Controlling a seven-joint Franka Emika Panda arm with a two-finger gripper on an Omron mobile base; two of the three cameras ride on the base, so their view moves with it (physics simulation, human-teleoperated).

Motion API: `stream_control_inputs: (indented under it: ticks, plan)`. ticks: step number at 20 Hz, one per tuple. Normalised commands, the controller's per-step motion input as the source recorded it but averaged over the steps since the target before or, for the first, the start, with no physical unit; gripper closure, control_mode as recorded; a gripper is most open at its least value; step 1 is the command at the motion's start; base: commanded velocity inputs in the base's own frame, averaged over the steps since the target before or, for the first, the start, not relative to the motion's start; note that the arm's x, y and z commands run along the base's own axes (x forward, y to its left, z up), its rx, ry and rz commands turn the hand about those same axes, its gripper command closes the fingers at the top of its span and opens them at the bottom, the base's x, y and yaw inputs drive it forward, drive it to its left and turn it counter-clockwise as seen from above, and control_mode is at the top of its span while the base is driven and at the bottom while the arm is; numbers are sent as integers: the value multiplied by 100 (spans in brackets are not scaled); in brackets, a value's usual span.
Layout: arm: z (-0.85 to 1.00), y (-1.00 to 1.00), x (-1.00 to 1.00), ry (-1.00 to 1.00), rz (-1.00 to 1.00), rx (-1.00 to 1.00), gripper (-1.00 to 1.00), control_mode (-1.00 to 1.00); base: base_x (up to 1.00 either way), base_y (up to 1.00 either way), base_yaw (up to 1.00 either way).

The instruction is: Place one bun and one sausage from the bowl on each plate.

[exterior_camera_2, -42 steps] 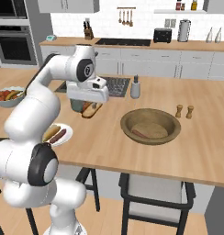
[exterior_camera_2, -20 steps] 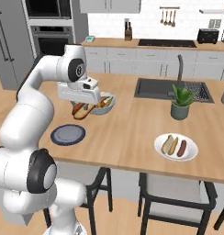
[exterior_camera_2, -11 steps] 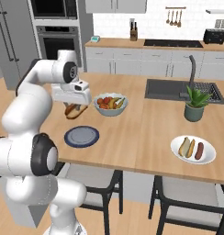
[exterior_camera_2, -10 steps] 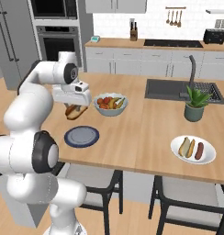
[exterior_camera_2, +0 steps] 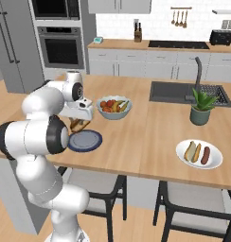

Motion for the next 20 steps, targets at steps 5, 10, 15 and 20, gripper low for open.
stream_control_inputs:
  ticks: [5, 10, 15, 20]
  plan:
    - [-75, 31, 76, 5, 0, 0, 100, -100, 0, 0, 0]
    - [-69, 25, 49, 8, 0, 1, 100, -100, 0, 0, 0]
    - [-54, 0, 1, 8, 0, 5, 100, -100, 0, 0, 0]
    - [-51, 0, -5, 3, 0, 3, -100, -100, 0, 0, 0]
